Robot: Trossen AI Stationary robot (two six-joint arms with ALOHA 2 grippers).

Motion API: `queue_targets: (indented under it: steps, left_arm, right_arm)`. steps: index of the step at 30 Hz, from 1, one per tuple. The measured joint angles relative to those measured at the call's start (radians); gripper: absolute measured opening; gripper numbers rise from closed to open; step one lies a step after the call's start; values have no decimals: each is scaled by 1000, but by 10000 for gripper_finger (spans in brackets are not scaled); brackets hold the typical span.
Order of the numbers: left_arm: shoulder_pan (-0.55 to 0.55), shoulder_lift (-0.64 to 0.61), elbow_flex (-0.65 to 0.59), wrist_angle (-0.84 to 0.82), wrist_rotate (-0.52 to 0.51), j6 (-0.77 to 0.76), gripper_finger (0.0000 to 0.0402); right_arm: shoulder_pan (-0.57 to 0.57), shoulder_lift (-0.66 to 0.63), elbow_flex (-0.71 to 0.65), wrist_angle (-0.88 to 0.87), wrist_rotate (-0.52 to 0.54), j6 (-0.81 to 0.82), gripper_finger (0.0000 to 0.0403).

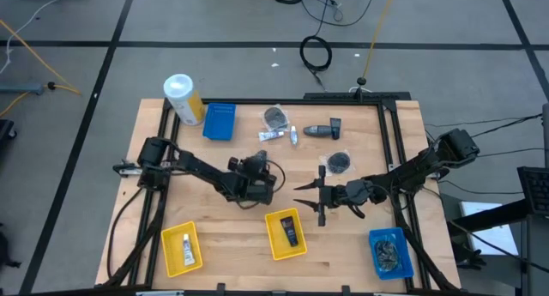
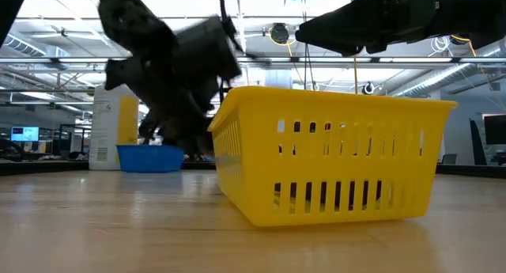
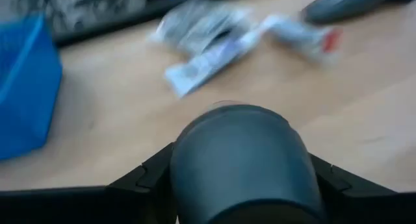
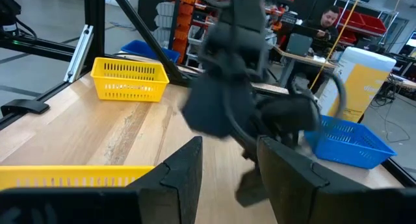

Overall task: Pick & Place Travel size toiletries
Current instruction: Put the black deodorant into the top blue bin

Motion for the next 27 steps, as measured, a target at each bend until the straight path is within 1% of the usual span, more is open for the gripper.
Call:
queue_targets:
  steps: [4, 7, 10, 14, 17, 20, 24, 27]
  left_arm:
    - [-66, -51, 0, 99, -110, 185, 194]
    - [-103, -108, 0, 151, -175, 296, 198]
    - [-121, -180, 1, 134, -213, 334, 217]
    - [-122, -282, 2, 43, -214, 335, 230]
    - [-115, -356, 2, -54, -190, 336, 223]
    - [-92, -428, 2, -155, -129, 334, 210]
    - [-34, -511, 2, -301, -14, 313, 199]
    - [30, -561, 2, -443, 57, 260, 202]
  right_arm:
    - [0, 0, 0, 0, 0, 0, 139]
    - [0, 0, 0, -1, 0, 0, 139]
    - [0, 0, 0, -2, 0, 0, 139]
    - [0, 0, 0, -2, 0, 0, 139]
    - [0, 0, 0, -3, 0, 0, 139]
    - [0, 0, 0, -5, 0, 0, 139]
    - [0, 0, 0, -5, 0, 0, 139]
    - [0, 0, 0, -5, 0, 0, 139]
